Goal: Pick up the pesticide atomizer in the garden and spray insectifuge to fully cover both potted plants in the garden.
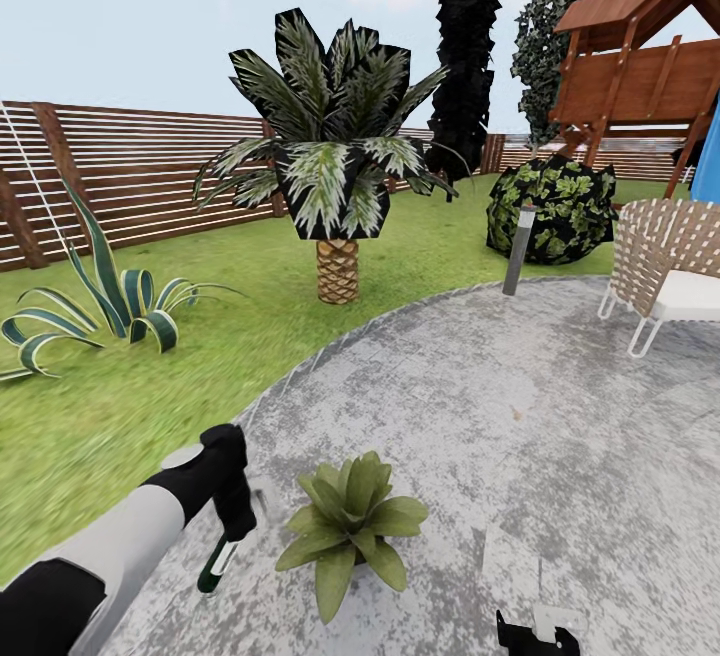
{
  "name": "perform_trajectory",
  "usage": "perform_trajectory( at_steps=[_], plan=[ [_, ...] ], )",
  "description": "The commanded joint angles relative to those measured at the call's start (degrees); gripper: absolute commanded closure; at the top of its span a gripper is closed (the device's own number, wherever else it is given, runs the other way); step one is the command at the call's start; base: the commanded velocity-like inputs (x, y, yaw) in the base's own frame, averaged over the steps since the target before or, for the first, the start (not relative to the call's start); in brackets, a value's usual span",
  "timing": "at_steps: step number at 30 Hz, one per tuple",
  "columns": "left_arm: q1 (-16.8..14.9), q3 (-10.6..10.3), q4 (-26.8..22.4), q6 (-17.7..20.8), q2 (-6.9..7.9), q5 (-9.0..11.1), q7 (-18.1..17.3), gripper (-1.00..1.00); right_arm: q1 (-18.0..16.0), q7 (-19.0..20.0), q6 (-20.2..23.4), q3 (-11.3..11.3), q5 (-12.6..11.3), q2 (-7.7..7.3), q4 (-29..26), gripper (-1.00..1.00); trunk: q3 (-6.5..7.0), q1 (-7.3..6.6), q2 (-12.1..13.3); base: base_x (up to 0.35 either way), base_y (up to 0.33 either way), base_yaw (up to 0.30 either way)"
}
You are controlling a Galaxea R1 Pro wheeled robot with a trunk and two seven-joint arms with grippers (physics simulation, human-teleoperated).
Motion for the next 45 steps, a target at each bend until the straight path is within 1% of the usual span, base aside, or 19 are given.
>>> perform_trajectory(
  at_steps=[1,4,5,6,8,11,18,21,24,26,29,31,35,41,45],
  plan=[
    [0.20,-0.31,0.22,-0.77,0.24,-0.18,-0.19,1.00,-0.03,0.03,-0.20,0.24,-0.50,0.00,0.04,-1.00,-0.06,-0.01,-0.02,0.000,0.000,0.000],
    [1.03,-0.35,0.75,-2.80,0.45,-0.19,-0.09,1.00,-0.03,0.03,-0.20,0.24,-0.50,0.00,0.04,-1.00,-0.06,-0.01,-0.02,0.000,0.000,0.000],
    [2.76,-0.34,0.67,-3.33,0.54,-0.21,0.01,1.00,-0.03,0.03,-0.20,0.24,-0.50,0.00,0.04,-1.00,-0.06,-0.01,-0.02,0.000,0.000,0.000],
    [3.43,-0.28,0.47,-3.50,0.55,-0.20,0.25,1.00,-0.03,0.03,-0.20,0.24,-0.50,0.00,0.04,-1.00,-0.06,-0.01,-0.02,0.000,0.000,0.000],
    [3.93,0.06,0.10,-3.59,0.50,-0.15,1.65,1.00,-0.03,0.03,-0.20,0.24,-0.50,0.00,0.04,-1.00,-0.06,-0.01,-0.02,0.009,0.000,0.000],
    [3.68,0.19,-0.11,-3.48,0.19,-0.14,2.42,1.00,-0.03,0.03,-0.20,0.24,-0.50,0.00,0.04,-1.00,-0.06,-0.01,-0.02,0.200,0.068,0.000],
    [2.76,0.20,-0.38,-3.36,-0.37,-0.07,2.23,1.00,-0.03,0.03,-0.20,0.24,-0.50,0.00,0.04,-1.00,-0.06,-0.01,-0.02,0.090,0.034,0.000],
    [1.52,0.12,-2.28,-3.47,-0.25,-0.05,1.97,1.00,-0.03,0.03,-0.20,0.24,-0.50,0.00,0.04,-1.00,-0.06,-0.01,-0.02,0.001,0.000,0.000],
    [2.09,0.18,-2.27,-3.63,0.29,-0.12,2.11,1.00,-0.03,0.03,-0.20,0.24,-0.50,0.00,0.04,-1.00,-0.06,-0.01,-0.02,0.000,0.000,0.000],
    [2.57,-0.07,-1.64,-3.69,1.44,0.04,2.44,1.00,-0.03,0.03,-0.20,0.24,-0.50,0.00,0.04,-1.00,-0.06,-0.01,-0.02,0.000,0.000,0.000],
    [3.88,-0.04,-1.47,-3.68,1.69,-0.01,2.48,1.00,-0.03,0.03,-0.20,0.24,-0.50,0.00,0.04,-1.00,-0.06,-0.01,-0.02,0.000,0.000,0.000],
    [4.36,0.25,-1.50,-3.61,1.66,0.20,2.49,1.00,-0.03,0.03,-0.20,0.24,-0.50,0.00,0.04,-1.00,-0.06,-0.01,-0.02,0.103,0.048,0.000],
    [4.42,0.16,-1.98,-3.59,1.32,0.22,2.38,1.00,-0.03,0.03,-0.20,0.24,-0.50,0.00,0.04,-1.00,-0.06,-0.01,-0.02,0.241,0.101,0.000],
    [3.70,0.07,-2.65,-3.62,0.90,-0.04,2.30,1.00,-0.03,0.03,-0.20,0.24,-0.50,0.00,0.04,-1.00,-0.06,-0.01,-0.02,0.029,0.011,0.000],
    [4.40,-0.06,-1.79,-3.67,0.88,-0.02,2.55,1.00,-0.03,0.02,-0.20,0.24,-0.50,0.00,0.04,-1.00,-0.06,-0.01,-0.02,0.001,0.000,-0.062]
  ],
)
